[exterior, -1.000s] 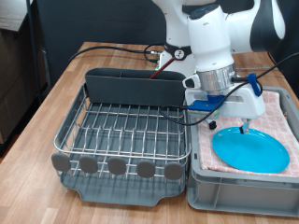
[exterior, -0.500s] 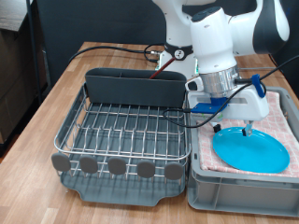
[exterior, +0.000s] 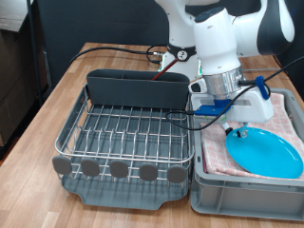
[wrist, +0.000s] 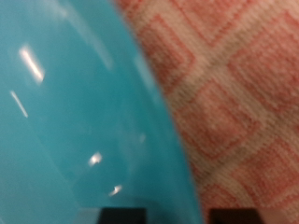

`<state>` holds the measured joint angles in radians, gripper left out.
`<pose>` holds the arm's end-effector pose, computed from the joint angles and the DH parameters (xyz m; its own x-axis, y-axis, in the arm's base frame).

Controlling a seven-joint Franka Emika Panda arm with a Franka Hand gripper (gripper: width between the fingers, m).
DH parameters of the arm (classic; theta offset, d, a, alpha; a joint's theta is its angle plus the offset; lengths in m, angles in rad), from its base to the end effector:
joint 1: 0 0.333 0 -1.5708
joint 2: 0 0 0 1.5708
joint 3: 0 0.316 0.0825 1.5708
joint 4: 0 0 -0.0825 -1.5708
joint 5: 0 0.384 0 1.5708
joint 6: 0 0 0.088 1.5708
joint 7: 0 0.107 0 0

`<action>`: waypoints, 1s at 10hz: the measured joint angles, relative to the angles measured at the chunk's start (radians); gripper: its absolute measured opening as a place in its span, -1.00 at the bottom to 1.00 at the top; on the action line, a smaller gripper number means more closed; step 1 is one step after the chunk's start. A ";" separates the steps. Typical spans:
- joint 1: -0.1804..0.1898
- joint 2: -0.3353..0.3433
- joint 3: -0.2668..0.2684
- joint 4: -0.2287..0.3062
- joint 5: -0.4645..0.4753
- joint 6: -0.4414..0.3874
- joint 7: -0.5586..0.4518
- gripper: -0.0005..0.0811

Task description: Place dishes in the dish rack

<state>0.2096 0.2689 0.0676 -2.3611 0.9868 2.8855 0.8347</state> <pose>0.5063 0.0944 0.2267 0.1185 -0.9488 -0.2928 -0.9534 -0.0263 -0.3005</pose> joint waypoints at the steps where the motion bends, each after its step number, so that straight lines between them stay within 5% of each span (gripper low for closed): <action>1: 0.000 0.000 0.000 0.000 0.003 0.000 0.000 -0.62; 2: 0.000 0.000 0.000 0.000 0.004 0.001 -0.001 -0.88; 7: 0.004 -0.001 -0.016 0.000 -0.017 0.003 0.007 -0.88; 10: 0.035 -0.013 -0.073 -0.011 -0.154 0.003 0.118 -0.89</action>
<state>0.2448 0.2561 -0.0059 -2.3717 0.8327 2.8882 0.9524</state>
